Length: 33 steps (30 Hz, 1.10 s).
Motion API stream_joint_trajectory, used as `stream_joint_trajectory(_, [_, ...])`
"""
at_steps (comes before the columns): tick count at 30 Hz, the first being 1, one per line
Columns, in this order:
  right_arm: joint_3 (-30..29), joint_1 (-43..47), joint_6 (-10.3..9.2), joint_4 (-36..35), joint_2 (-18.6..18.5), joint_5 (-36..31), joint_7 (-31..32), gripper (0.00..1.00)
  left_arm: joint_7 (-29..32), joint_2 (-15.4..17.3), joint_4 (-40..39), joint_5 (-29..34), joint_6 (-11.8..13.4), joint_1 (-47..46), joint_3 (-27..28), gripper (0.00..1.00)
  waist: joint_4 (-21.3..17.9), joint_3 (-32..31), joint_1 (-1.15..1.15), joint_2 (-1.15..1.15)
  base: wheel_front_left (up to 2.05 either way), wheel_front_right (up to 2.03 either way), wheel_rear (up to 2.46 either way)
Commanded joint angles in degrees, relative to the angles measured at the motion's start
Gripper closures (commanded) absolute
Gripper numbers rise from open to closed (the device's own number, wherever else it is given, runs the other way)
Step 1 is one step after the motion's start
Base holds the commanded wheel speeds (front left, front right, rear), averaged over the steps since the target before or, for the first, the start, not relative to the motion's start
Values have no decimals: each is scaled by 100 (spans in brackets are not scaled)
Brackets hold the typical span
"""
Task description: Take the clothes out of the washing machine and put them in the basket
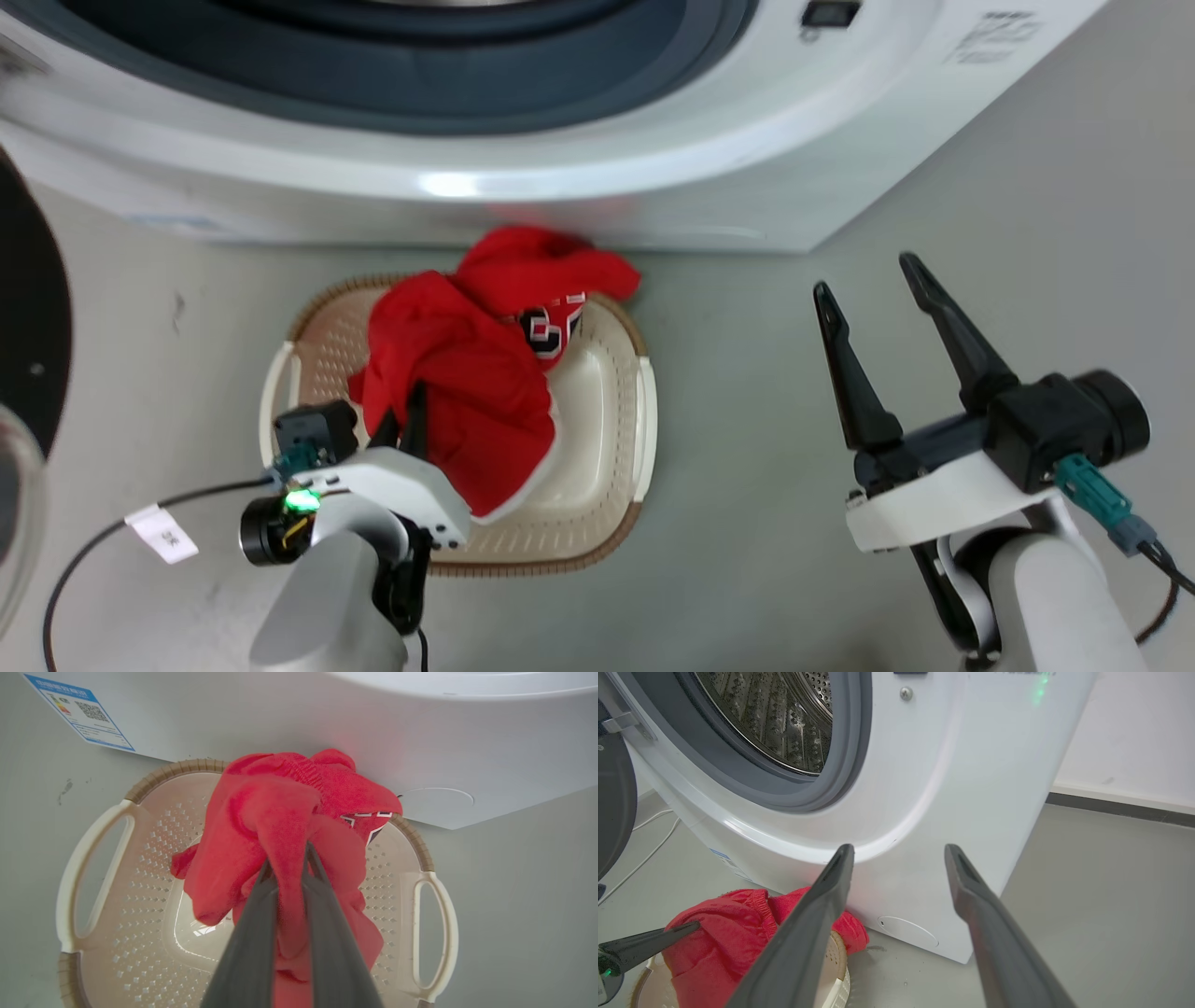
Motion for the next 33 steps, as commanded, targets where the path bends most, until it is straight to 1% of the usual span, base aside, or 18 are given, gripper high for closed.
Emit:
stream_joint_trajectory(1, [24,-174,-4,-36,-4,-30,-39,0,-26,-9,164,14,-14,-225,83,100,4,590,-1,0,0,0,0])
stream_joint_trajectory(8, [100,-421,-4,24,-4,-12,-122,0,-28,-24,916,-61,-4,-789,486,100,-109,1186,-1,0,0,0,0])
stream_joint_trajectory(11, [112,-465,-4,72,-4,-28,-152,0,-28,-33,1202,-70,-32,-973,587,100,-139,1312,-1,0,0,0,0])
stream_joint_trajectory(12, [108,-475,-4,95,-4,-37,-169,0,-27,-31,1275,-66,-40,-1032,620,88,-142,1329,-1,0,0,0,0])
stream_joint_trajectory(13, [102,-481,-4,114,-4,-44,-185,0,-23,-31,1324,-55,-44,-1073,654,67,-142,1342,-1,0,0,0,0])
stream_joint_trajectory(14, [94,-489,-4,142,-4,-49,-185,0,-23,-28,1358,-48,-37,-1113,699,0,-140,1344,-1,0,0,0,0])
stream_joint_trajectory(17, [86,-497,-4,211,-4,-50,-217,0,-23,-2,1427,-5,-61,-1129,760,0,-138,1263,-1,0,0,0,0])
stream_joint_trajectory(20, [57,-452,-4,370,-3,-30,-273,0,-23,8,1423,78,-78,-1004,836,0,-111,973,-1,0,0,0,0])
stream_joint_trajectory(23, [22,-332,-4,538,-4,14,-334,0,-23,14,1317,175,-113,-798,922,0,-71,525,-1,0,0,0,0])
stream_joint_trajectory(27, [-55,-129,-4,783,-4,67,-392,0,-23,1,983,347,-149,-402,993,0,-21,-219,-1,0,0,0,0])
stream_joint_trajectory(33, [-181,288,-4,905,-3,122,-357,0,-23,-24,379,560,-218,278,1101,0,-31,-1233,-1,0,0,0,0])
